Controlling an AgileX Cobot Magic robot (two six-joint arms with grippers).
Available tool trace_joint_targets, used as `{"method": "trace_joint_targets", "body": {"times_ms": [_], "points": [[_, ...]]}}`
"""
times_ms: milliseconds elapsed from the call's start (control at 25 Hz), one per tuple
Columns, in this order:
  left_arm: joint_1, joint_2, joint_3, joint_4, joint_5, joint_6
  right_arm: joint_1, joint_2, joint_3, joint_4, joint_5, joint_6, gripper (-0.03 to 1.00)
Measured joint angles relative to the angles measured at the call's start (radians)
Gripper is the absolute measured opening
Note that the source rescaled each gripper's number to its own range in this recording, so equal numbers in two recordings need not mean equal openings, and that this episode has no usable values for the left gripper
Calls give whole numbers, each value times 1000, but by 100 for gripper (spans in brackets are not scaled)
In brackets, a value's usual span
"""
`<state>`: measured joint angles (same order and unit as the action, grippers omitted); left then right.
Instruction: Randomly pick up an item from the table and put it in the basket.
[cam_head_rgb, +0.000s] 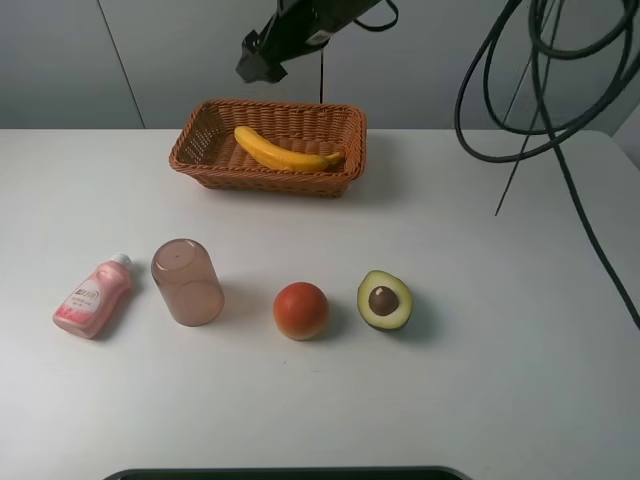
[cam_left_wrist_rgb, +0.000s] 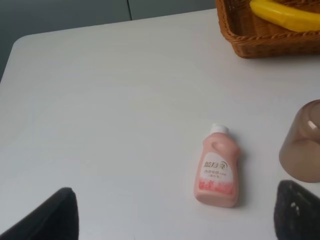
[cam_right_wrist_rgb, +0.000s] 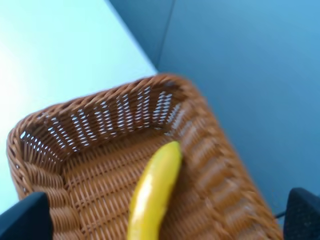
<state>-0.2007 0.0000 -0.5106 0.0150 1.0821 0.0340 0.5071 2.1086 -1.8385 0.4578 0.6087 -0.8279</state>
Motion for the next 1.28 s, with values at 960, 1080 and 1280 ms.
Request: {"method": "trace_joint_targets", "body": {"times_ms": [960, 1080, 1280], "points": [[0, 0, 0, 0, 0, 0, -562, -991, 728, -343, 418, 406, 100], [0, 0, 0, 0, 0, 0, -609, -1137, 839, -343, 417, 409, 100], [0, 0, 0, 0, 0, 0, -615, -1375, 977, -327, 415, 451, 100]]}}
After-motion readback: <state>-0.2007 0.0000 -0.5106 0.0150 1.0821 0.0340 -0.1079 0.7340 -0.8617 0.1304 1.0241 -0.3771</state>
